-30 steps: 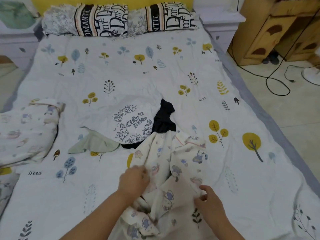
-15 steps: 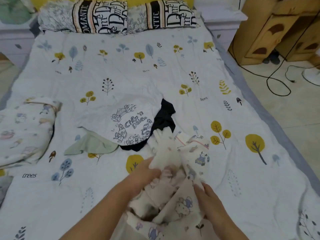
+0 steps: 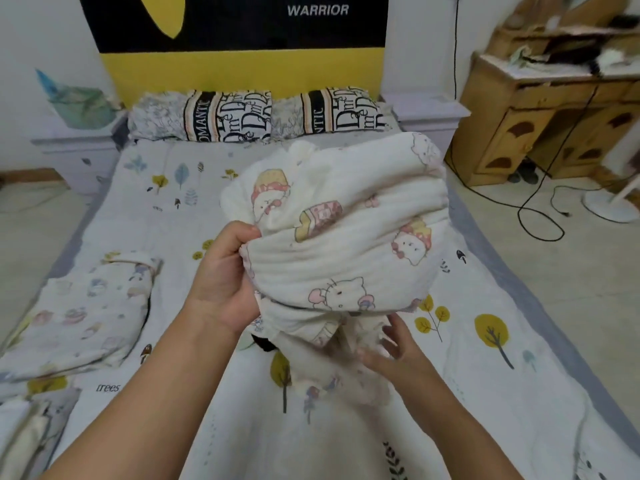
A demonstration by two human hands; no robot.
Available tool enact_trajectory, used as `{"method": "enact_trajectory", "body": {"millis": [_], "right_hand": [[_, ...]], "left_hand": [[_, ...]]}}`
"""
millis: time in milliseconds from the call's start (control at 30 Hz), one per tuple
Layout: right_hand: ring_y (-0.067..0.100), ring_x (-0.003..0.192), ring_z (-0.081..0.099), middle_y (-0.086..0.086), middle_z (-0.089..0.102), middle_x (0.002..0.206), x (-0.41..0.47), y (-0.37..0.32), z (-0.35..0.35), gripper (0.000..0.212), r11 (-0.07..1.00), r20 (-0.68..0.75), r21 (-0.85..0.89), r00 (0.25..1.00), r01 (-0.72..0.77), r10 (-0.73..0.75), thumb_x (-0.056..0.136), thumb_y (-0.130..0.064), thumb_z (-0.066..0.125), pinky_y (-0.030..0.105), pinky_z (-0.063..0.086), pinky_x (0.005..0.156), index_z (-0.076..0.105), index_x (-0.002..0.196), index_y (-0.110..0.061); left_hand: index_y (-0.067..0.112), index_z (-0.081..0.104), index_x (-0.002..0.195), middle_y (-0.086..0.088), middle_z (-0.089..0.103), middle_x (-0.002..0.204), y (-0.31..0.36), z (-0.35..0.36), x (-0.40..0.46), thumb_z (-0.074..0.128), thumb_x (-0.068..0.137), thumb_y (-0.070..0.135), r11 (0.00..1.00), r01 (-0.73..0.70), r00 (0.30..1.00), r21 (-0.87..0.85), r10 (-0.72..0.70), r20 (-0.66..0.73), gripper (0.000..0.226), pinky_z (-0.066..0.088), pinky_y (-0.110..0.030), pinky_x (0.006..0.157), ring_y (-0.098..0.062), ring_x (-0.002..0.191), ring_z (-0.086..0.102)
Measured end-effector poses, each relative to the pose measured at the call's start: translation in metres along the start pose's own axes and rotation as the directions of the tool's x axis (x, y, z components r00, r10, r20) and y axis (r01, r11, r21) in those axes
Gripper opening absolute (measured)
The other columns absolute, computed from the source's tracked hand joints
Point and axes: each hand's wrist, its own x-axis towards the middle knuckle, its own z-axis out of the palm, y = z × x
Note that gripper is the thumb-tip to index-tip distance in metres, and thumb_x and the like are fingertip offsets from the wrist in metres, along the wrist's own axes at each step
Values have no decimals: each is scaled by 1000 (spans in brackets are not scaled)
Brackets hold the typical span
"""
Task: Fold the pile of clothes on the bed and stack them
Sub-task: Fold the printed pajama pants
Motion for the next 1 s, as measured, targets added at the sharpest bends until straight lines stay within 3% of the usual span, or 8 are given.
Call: {"method": "enact_trajectory", "body": {"millis": [133, 300, 533, 667, 767, 833, 900, 1000], "right_hand": [[14, 112, 60, -6, 63, 122, -7, -43, 11, 91, 918, 166, 394, 978, 54, -128, 43, -46, 88, 28, 53, 75, 51, 123, -25], [8, 87, 69, -3, 73, 92, -12, -79, 18, 20, 764, 84, 638, 977, 96, -194, 76, -14, 58, 46, 42, 93, 62, 95, -21], [12, 69, 67, 0, 71, 76, -35, -110, 22, 37, 786, 29, 586, 964, 197, -263, 86, 14, 40, 28, 55, 55, 59, 82, -17], [14, 80, 68, 0, 73, 83, -52, -129, 21, 44, 872, 59, 381, 933, 307, -354, 82, 22, 40, 27, 55, 64, 61, 94, -14], [17, 87, 68, 1, 73, 88, -68, -147, 21, 46, 885, 114, 172, 884, 432, -454, 74, 19, 52, 27, 55, 73, 68, 95, -19], [17, 90, 67, 2, 72, 91, -78, -159, 25, 38, 853, 203, -53, 842, 520, -501, 72, 8, 62, 29, 53, 77, 71, 95, -21], [16, 90, 65, 5, 70, 92, -88, -169, 34, 27, 744, 296, -245, 779, 622, -553, 79, 7, 64, 28, 50, 79, 71, 94, -13], [2, 81, 53, -4, 57, 79, -94, -172, 52, 26, 444, 424, -491, 651, 749, -630, 76, 4, 58, 16, 39, 70, 67, 74, -21]], "left_hand": [[2, 73, 95, -15, 70, 103, 6, 4, -2, 72, 41, 9, 996, 80, 995, -38, -82, -49, 54, 56, -43, 78, -29, 94, 68], [1, 73, 89, -21, 68, 102, 2, -9, -16, 72, 36, 1, 984, 176, 964, 6, -171, -205, 53, 57, -45, 77, -31, 88, 68], [13, 60, 120, -10, 69, 111, 7, -21, -48, 44, 92, 2, 852, 207, 928, 480, -16, -372, 34, 57, -33, 81, -24, 101, 67], [18, 61, 113, -1, 72, 100, 20, -21, -62, 54, 91, 16, 620, 393, 874, 679, -22, -486, 23, 53, -28, 78, -17, 91, 67], [14, 57, 98, -2, 64, 97, 35, -11, -69, 50, 92, 35, 230, 606, 778, 762, 29, -628, 23, 43, -27, 70, -19, 83, 59], [14, 54, 114, -7, 58, 115, 44, -3, -68, 46, 93, 39, -44, 593, 794, 804, 195, -575, 33, 37, -27, 76, -22, 97, 55], [17, 53, 119, -3, 57, 122, 52, 18, -66, 45, 94, 39, 17, 463, 847, 886, 287, -448, 35, 39, -28, 80, -17, 98, 54], [18, 59, 103, -3, 63, 102, 63, 66, -64, 37, 94, 50, 473, 297, 913, 829, 113, -392, 40, 50, -37, 77, -16, 85, 60]]}}
